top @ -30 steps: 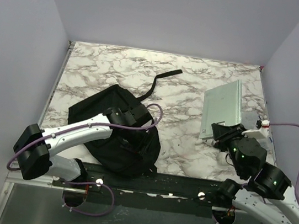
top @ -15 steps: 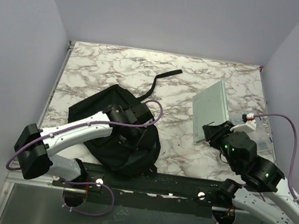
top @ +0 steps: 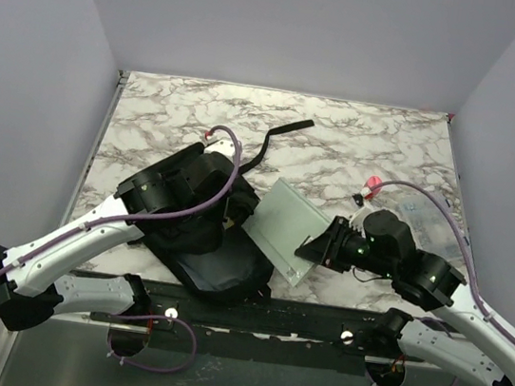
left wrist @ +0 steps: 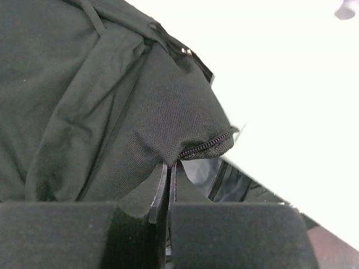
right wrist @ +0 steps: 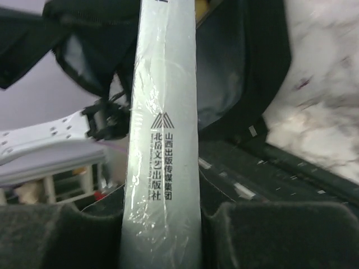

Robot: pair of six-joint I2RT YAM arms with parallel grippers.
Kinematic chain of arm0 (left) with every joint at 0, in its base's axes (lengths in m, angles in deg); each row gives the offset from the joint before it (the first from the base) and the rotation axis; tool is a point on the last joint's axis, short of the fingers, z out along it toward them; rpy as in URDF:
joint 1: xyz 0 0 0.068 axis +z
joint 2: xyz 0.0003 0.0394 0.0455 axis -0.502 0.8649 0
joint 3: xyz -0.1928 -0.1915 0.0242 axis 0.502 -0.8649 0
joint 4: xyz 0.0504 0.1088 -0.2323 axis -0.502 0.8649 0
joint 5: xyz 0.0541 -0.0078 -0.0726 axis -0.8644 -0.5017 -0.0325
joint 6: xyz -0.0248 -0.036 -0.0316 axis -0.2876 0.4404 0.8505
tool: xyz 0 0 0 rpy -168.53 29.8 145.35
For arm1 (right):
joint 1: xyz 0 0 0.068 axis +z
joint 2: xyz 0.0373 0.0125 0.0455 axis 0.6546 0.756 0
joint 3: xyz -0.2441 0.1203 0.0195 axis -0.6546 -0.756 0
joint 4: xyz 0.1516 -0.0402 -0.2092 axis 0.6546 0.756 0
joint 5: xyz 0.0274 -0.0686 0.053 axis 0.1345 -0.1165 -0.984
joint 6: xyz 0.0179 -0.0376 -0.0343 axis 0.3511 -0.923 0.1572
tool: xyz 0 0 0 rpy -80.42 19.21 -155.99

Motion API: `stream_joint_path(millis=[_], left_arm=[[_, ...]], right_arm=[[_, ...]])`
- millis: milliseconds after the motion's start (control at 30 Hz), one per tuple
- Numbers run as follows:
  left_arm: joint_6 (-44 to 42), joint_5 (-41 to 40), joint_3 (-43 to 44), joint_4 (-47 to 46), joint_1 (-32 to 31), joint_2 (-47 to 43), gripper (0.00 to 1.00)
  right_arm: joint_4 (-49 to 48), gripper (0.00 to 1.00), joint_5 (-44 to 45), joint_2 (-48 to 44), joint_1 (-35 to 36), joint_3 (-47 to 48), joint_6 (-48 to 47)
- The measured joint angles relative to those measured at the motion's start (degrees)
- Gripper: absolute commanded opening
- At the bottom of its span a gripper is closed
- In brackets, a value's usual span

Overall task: Pack the student bag
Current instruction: Place the book in the student bag.

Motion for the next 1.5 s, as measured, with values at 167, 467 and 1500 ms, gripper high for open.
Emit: stream_joint_path(millis=[167, 467, 1500], left_arm=[[1.44, -3.67, 0.00, -2.56, 0.00, -1.66, 0.00], [0.81, -4.26, 0.00, -4.31, 0.04, -1.79, 0.00], [0.50, 1.44, -1.33, -5.99, 0.48, -4.76, 0.00]], right_arm=[[-7.23, 0.00, -11.41, -2.62, 0.00, -6.88, 8.50], [-18.47, 0.01, -19.41, -3.45, -0.04, -22.12, 19.45], [-72.81, 0.62, 1.81, 55.12, 8.00, -4.07, 18.73]])
